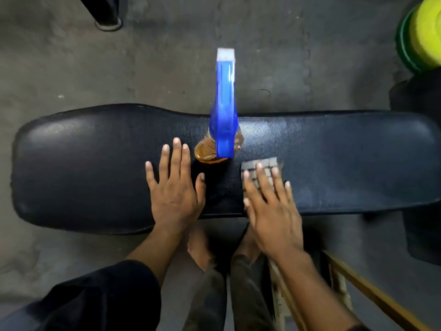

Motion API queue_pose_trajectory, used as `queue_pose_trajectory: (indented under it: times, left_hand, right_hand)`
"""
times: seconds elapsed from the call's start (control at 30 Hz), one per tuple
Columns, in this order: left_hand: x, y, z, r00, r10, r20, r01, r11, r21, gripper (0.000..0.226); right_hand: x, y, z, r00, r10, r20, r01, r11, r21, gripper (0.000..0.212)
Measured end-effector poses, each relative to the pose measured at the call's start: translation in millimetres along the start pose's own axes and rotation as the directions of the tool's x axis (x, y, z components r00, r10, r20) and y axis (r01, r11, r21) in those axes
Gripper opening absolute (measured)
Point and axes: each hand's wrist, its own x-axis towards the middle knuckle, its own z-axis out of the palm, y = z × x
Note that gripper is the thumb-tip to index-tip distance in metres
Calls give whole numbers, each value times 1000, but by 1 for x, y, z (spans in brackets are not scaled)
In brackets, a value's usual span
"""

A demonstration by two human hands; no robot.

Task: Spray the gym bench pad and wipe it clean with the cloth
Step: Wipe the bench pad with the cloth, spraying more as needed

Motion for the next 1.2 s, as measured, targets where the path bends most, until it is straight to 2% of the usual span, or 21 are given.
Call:
queue_pose_trajectory:
  times: [0.1,0.23,0.37,0.47,0.6,0.73,0.83,0.97,1.07,1.2]
  left_hand:
    - [1,-1,3,1000,1,-16,0,1000,8,72]
    - [1,0,6,1000,-3,-31,3,1000,4,73]
    - [0,-3,7,999,-3,-38,2,1000,-7,71]
    - [1,-2,6,998,4,-60,-6,1000,-28,62]
    - [2,1,3,999,-6,-41,5,1000,-26,70]
    - [2,2,0,1000,-8,-24,8,1000,-29,68]
    - [1,3,-2,1000,-14,1,14,1000,-25,67]
    - [2,4,-6,1000,-12,4,12,1000,-19,65]
    - [3,6,-7,1000,-20,-3,20,1000,-22,70]
    - [1,5,-4,999,-22,-31,21,999,-30,75]
  right_hand:
    - [53,7,-14,991,97,-87,-93,995,43,63]
    - [87,-16,-19,977,195,-83,-187,977,98,64]
    - [29,-38,-7,998,55,-29,-52,995,86,70]
    - [0,-9,-8,999,41,23,-42,998,40,70]
    - [47,36,-27,991,134,-18,-133,990,42,66]
    - [108,32,-40,985,166,-48,-162,983,81,65]
    - [101,15,-37,994,97,-55,-93,994,64,65]
    - [40,14,-23,1000,-19,-23,20,1000,13,69]
    - [30,33,-22,999,42,-8,-42,999,14,67]
    - [70,27,-27,981,183,-68,-179,982,68,64]
